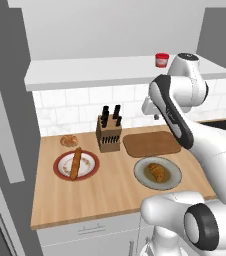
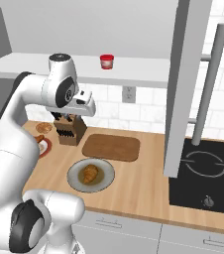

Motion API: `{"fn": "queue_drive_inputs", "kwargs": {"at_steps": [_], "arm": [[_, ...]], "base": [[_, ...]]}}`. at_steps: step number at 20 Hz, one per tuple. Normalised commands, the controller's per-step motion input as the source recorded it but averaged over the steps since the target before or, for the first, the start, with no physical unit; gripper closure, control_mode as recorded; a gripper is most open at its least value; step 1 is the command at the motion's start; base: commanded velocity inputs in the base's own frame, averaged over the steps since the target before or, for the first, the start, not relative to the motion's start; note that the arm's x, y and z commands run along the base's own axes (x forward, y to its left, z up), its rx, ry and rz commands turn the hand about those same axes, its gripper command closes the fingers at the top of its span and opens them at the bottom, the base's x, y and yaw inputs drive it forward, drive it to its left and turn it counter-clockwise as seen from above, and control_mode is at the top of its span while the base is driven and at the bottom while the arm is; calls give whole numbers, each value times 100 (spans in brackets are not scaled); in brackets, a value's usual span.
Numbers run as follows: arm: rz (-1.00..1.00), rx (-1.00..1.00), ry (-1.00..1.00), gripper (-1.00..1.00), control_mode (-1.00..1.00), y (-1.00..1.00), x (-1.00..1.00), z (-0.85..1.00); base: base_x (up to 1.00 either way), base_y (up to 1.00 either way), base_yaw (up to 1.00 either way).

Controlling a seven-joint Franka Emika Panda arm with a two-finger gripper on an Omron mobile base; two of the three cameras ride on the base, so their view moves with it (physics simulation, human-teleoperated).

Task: From the different types of pastries on the counter, select a croissant and place it on the cutting board. Then retrieve a jar of jam from the cabinet and place it alongside the croissant on the cutting board.

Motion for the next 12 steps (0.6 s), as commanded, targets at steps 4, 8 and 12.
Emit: {"fn": "queue_drive_inputs", "kwargs": {"at_steps": [4,8,12], "arm": [[0,0,1,-100,-100,1,0,0],[0,0,0,-100,-100,0,0,0],[0,0,0,-100,-100,0,0,0]], "base": [[0,0,0],[0,0,0],[0,0,0]]}}
